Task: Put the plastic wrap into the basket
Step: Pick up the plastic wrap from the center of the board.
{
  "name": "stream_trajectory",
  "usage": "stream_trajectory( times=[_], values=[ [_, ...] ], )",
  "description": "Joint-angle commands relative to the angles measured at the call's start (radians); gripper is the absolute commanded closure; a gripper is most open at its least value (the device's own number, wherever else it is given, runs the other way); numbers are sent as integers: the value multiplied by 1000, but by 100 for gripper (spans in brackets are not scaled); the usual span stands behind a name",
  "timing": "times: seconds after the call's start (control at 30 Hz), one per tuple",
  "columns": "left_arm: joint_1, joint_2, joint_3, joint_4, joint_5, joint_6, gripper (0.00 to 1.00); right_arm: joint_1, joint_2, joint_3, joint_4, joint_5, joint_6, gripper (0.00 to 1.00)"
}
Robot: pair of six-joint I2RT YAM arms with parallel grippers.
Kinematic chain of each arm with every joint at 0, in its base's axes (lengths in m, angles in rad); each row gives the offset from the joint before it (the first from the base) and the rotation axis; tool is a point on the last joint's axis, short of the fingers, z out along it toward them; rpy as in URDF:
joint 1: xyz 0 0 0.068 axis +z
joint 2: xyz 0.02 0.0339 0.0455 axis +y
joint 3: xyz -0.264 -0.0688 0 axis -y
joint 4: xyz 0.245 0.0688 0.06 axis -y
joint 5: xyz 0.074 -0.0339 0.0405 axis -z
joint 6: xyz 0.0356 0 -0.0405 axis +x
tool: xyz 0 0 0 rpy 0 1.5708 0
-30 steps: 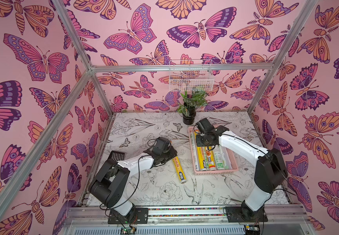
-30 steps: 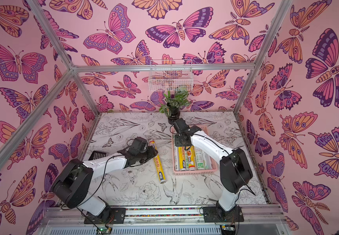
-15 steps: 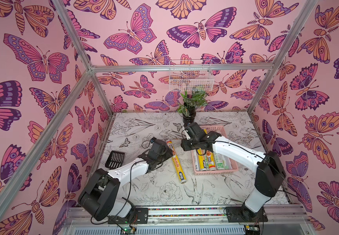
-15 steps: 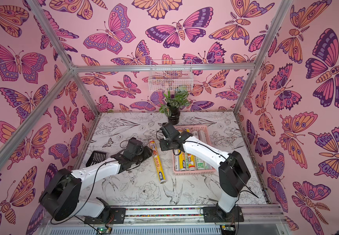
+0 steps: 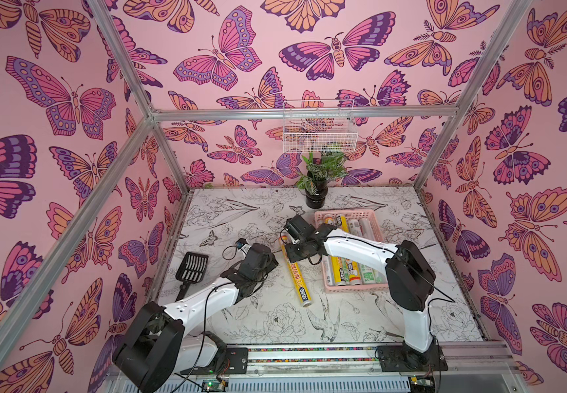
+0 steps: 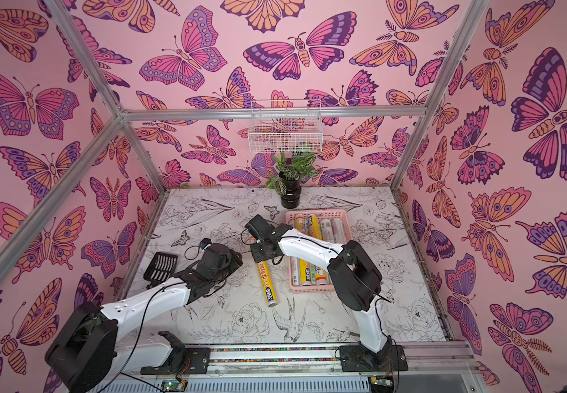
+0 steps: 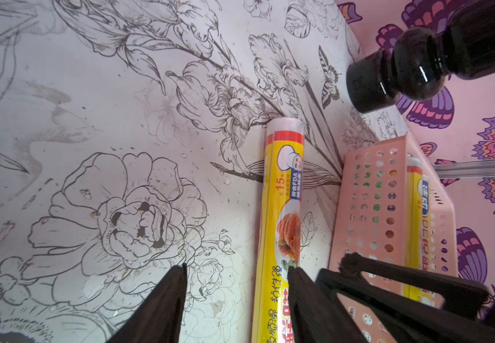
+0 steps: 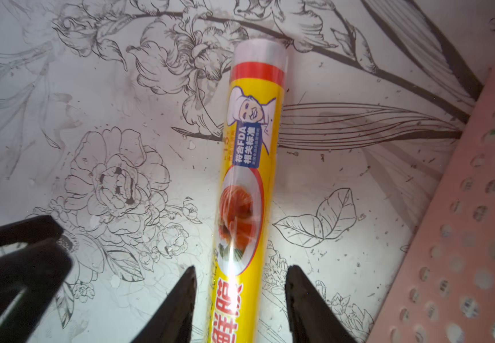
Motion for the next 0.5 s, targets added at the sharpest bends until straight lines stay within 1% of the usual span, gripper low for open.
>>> stream_trajectory(
  times=[0.0, 0.2, 0.47],
  values=[
    [7, -11, -18, -4, -35, -11, 40, 13, 30, 38, -56, 29, 15, 47],
    [6, -14, -18, -4, -40, -13, 40, 19, 75, 69, -91, 40, 11, 47],
    [7, -13, -17, -2, -43, -14, 40, 21, 129, 95, -111, 17, 15, 47]
  ],
)
